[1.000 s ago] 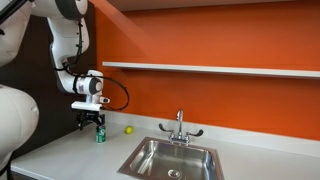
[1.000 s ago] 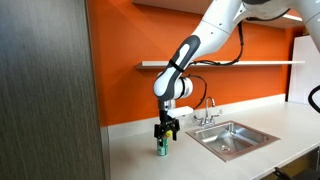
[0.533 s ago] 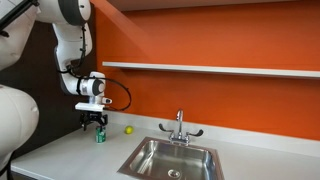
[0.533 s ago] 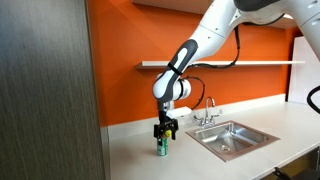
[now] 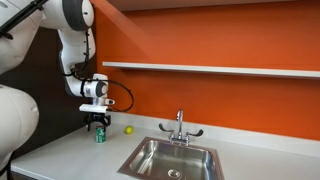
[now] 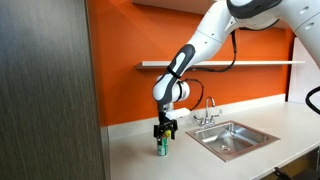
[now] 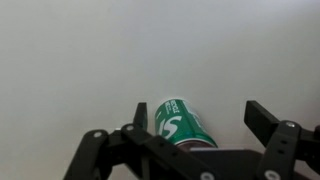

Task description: Put the green can in the sink.

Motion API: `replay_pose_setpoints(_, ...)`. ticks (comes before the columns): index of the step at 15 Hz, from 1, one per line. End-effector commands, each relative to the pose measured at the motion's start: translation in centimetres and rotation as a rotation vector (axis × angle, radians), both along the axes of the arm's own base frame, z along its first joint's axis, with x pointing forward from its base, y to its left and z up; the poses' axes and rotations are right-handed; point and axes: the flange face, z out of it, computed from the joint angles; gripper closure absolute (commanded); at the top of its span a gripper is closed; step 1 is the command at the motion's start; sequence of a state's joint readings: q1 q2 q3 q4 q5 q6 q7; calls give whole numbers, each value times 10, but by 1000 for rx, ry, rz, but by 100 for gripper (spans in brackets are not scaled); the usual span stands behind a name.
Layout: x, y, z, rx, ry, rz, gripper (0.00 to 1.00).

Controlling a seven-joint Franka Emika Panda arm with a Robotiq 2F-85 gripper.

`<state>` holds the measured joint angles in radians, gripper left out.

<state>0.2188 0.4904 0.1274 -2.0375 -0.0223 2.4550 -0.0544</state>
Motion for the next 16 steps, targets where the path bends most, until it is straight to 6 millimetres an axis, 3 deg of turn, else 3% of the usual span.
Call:
replay_pose_setpoints(1,15,-2,1,-7,-30,-7,0)
replay_pose_setpoints(16,38,-2,1,-2,-43,-11,0)
